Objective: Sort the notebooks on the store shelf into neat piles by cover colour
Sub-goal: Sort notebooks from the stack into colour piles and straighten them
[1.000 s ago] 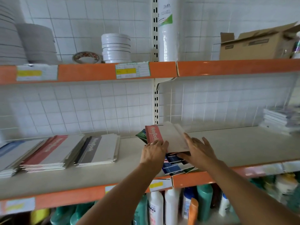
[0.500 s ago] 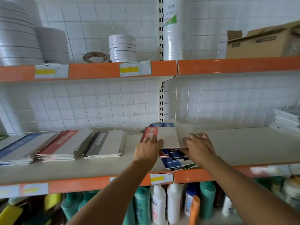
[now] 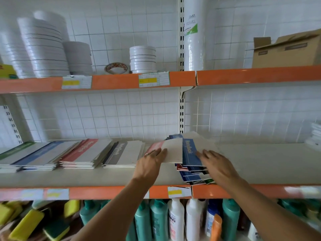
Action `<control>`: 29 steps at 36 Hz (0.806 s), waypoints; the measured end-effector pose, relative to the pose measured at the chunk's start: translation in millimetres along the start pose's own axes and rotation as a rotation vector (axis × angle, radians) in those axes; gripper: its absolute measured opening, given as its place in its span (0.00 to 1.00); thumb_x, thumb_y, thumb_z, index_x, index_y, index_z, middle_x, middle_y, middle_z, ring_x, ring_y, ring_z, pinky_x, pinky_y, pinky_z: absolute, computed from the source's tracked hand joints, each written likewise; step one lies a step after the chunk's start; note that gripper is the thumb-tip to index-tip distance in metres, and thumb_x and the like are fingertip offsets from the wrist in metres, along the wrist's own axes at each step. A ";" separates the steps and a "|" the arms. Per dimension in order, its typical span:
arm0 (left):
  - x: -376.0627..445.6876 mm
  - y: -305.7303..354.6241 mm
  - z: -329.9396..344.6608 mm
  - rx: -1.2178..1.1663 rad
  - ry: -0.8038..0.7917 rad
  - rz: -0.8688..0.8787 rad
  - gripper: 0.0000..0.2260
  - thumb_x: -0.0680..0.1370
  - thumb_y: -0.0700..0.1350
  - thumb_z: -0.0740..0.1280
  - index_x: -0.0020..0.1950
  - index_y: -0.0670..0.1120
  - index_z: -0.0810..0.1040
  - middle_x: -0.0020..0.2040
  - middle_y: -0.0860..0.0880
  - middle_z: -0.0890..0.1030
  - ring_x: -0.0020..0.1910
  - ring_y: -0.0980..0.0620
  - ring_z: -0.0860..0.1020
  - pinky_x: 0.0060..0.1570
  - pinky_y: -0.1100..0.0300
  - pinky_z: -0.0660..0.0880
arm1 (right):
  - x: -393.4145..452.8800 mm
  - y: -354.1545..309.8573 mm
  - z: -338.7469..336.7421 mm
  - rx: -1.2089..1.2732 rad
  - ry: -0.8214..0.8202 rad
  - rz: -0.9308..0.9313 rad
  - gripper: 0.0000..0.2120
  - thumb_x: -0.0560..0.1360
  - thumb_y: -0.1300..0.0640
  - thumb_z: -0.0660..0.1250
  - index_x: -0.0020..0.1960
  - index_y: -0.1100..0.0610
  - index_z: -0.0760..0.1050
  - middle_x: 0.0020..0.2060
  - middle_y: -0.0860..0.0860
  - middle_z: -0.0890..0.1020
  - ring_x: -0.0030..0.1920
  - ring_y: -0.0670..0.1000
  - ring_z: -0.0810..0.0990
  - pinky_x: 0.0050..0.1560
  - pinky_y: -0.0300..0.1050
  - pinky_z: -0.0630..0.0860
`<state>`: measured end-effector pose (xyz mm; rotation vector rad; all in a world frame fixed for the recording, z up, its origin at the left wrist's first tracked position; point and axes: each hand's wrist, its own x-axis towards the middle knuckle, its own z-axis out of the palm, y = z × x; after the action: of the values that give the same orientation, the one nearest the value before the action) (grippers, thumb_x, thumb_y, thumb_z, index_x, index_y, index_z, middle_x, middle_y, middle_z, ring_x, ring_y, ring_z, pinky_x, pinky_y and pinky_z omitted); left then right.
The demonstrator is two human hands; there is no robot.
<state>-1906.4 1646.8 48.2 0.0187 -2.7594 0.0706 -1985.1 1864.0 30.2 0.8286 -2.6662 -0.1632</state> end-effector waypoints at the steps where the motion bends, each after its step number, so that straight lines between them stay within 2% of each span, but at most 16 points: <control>1: -2.7 -1.8 -1.7 0.004 0.007 -0.009 0.26 0.81 0.36 0.52 0.78 0.53 0.56 0.76 0.52 0.62 0.68 0.46 0.70 0.61 0.52 0.71 | -0.7 0.0 -1.6 0.007 0.010 -0.007 0.30 0.80 0.64 0.56 0.78 0.52 0.50 0.73 0.53 0.63 0.70 0.53 0.67 0.68 0.44 0.68; 5: -13.8 -11.8 -2.2 -0.016 0.041 -0.063 0.26 0.80 0.35 0.52 0.77 0.53 0.59 0.76 0.51 0.63 0.68 0.46 0.71 0.58 0.52 0.73 | -1.4 0.4 -7.8 0.044 0.031 -0.003 0.34 0.78 0.69 0.55 0.78 0.48 0.47 0.76 0.51 0.57 0.72 0.51 0.64 0.64 0.42 0.72; 6: -17.5 -13.8 -2.7 -0.011 0.093 -0.058 0.26 0.79 0.35 0.53 0.75 0.51 0.64 0.73 0.50 0.68 0.65 0.46 0.74 0.54 0.52 0.76 | -0.1 0.7 -8.6 0.052 0.037 0.001 0.35 0.78 0.70 0.55 0.78 0.48 0.47 0.77 0.51 0.55 0.73 0.51 0.62 0.64 0.42 0.73; 8: -24.6 -19.7 -8.3 -0.028 0.156 -0.038 0.25 0.72 0.35 0.52 0.62 0.48 0.80 0.59 0.46 0.81 0.48 0.46 0.83 0.34 0.54 0.80 | 2.4 -1.1 -12.7 0.064 0.049 -0.002 0.36 0.77 0.70 0.55 0.78 0.47 0.47 0.77 0.51 0.53 0.74 0.51 0.61 0.63 0.42 0.74; 9: -27.8 -25.9 -6.1 -0.027 0.142 -0.035 0.25 0.68 0.37 0.51 0.55 0.47 0.84 0.51 0.46 0.84 0.41 0.47 0.84 0.26 0.56 0.78 | 3.9 -3.7 -15.2 0.067 0.052 -0.007 0.36 0.77 0.70 0.55 0.78 0.47 0.46 0.78 0.50 0.53 0.74 0.50 0.61 0.63 0.42 0.74; 10: -31.4 -31.0 -5.6 -0.027 0.143 -0.048 0.25 0.66 0.38 0.51 0.50 0.48 0.85 0.47 0.47 0.85 0.38 0.48 0.84 0.24 0.58 0.76 | 5.4 -6.5 -17.4 0.070 0.057 -0.014 0.37 0.77 0.70 0.55 0.78 0.47 0.47 0.77 0.49 0.53 0.74 0.49 0.60 0.62 0.41 0.74; 11: -35.6 -33.9 -7.2 -0.003 0.190 -0.051 0.25 0.66 0.39 0.51 0.49 0.48 0.85 0.46 0.48 0.85 0.39 0.49 0.84 0.26 0.60 0.77 | 6.7 -9.9 -20.3 0.078 0.058 -0.017 0.37 0.76 0.70 0.54 0.78 0.47 0.47 0.77 0.48 0.53 0.74 0.49 0.60 0.62 0.41 0.73; 12: -40.2 -34.3 -11.1 -0.010 0.173 -0.062 0.26 0.67 0.39 0.51 0.52 0.48 0.85 0.50 0.47 0.85 0.44 0.50 0.84 0.32 0.60 0.78 | 7.4 -13.4 -22.4 0.090 0.060 -0.024 0.37 0.76 0.71 0.54 0.78 0.47 0.47 0.77 0.47 0.53 0.74 0.48 0.60 0.61 0.41 0.72; 13: -43.9 -34.7 -15.4 -0.046 0.166 -0.083 0.26 0.71 0.38 0.50 0.60 0.48 0.82 0.58 0.47 0.82 0.54 0.50 0.82 0.43 0.60 0.79 | 8.5 -17.0 -24.2 0.101 0.069 -0.032 0.37 0.76 0.71 0.54 0.78 0.47 0.48 0.77 0.47 0.53 0.74 0.48 0.60 0.61 0.41 0.72; 15: -50.5 -41.1 -14.3 -0.026 0.085 -0.126 0.25 0.79 0.36 0.49 0.74 0.50 0.67 0.74 0.49 0.67 0.71 0.51 0.67 0.63 0.59 0.68 | 10.5 -24.7 -24.8 0.096 0.081 -0.054 0.37 0.76 0.71 0.54 0.78 0.48 0.48 0.77 0.48 0.54 0.74 0.49 0.61 0.60 0.42 0.72; 16: -54.4 -45.0 -14.8 -0.035 0.054 -0.159 0.25 0.80 0.36 0.50 0.76 0.52 0.61 0.76 0.51 0.61 0.74 0.52 0.61 0.67 0.59 0.63 | 12.1 -28.7 -23.7 0.099 0.082 -0.067 0.37 0.76 0.72 0.54 0.78 0.48 0.49 0.77 0.49 0.55 0.74 0.50 0.61 0.60 0.42 0.72; 21: -67.0 -69.5 -12.3 -0.088 0.045 -0.237 0.27 0.80 0.36 0.52 0.77 0.55 0.58 0.77 0.53 0.58 0.75 0.53 0.59 0.68 0.57 0.64 | 23.3 -54.3 -16.5 0.127 0.134 -0.109 0.36 0.74 0.73 0.57 0.78 0.51 0.54 0.76 0.53 0.59 0.73 0.53 0.64 0.60 0.46 0.74; 23: -71.3 -81.8 -11.2 -0.077 0.046 -0.253 0.27 0.80 0.36 0.52 0.77 0.55 0.58 0.77 0.54 0.58 0.75 0.53 0.58 0.69 0.57 0.63 | 32.6 -65.3 -12.0 0.145 0.222 -0.146 0.36 0.67 0.77 0.65 0.72 0.55 0.67 0.69 0.58 0.71 0.64 0.58 0.76 0.48 0.51 0.80; 25: -76.2 -94.8 -13.1 -0.058 0.046 -0.254 0.26 0.81 0.37 0.52 0.77 0.55 0.57 0.77 0.54 0.57 0.76 0.55 0.57 0.69 0.60 0.60 | 42.9 -76.8 -8.5 0.112 0.207 -0.143 0.38 0.53 0.80 0.74 0.61 0.59 0.79 0.55 0.60 0.81 0.47 0.61 0.84 0.29 0.51 0.80; 27: -81.0 -111.1 -14.2 -0.050 0.046 -0.259 0.26 0.81 0.38 0.52 0.77 0.56 0.57 0.77 0.54 0.57 0.76 0.55 0.57 0.69 0.61 0.59 | 55.4 -90.2 -6.1 0.095 0.240 -0.177 0.39 0.45 0.80 0.76 0.55 0.61 0.82 0.49 0.60 0.83 0.39 0.61 0.84 0.24 0.50 0.79; 29: -86.4 -131.1 -13.7 -0.045 0.060 -0.268 0.25 0.81 0.39 0.52 0.77 0.56 0.57 0.77 0.55 0.57 0.75 0.55 0.57 0.68 0.61 0.60 | 66.8 -107.9 -6.0 0.103 0.277 -0.204 0.38 0.45 0.80 0.76 0.55 0.62 0.82 0.49 0.61 0.83 0.39 0.61 0.84 0.25 0.52 0.80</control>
<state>-1818.2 1516.9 34.8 0.3673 -2.6715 -0.0620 -1977.4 1737.1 32.6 1.0725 -2.3462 0.0384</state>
